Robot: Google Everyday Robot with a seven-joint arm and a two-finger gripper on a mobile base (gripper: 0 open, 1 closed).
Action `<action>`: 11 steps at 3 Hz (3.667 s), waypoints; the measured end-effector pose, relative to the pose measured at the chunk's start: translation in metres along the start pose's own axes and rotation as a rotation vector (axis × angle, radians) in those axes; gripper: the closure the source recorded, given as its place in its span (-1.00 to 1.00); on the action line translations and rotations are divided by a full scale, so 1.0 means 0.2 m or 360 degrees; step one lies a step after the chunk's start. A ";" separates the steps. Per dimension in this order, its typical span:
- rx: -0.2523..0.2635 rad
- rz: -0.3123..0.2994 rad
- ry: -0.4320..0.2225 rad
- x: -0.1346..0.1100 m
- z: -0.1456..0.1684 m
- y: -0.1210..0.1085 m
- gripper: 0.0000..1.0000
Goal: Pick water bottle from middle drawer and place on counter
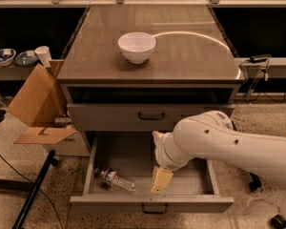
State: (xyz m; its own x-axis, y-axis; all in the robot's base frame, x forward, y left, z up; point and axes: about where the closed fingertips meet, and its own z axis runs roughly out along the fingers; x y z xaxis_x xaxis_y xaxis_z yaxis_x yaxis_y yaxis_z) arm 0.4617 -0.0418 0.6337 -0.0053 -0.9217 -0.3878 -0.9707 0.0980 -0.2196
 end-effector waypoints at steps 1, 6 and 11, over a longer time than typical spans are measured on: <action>0.0000 0.0000 0.0000 0.00 0.00 0.00 -1.00; -0.0130 -0.0016 -0.0320 -0.14 0.77 -0.18 -1.00; -0.0223 0.0180 -0.0567 -0.16 1.40 -0.09 -1.00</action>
Offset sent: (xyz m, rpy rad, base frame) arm 0.0041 0.0095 -0.0174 0.0162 0.0219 0.0349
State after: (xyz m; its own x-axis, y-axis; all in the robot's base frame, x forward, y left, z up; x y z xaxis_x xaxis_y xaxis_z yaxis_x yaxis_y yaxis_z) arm 0.5465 0.0911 0.4001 -0.0542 -0.7180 -0.6940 -0.9922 0.1166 -0.0432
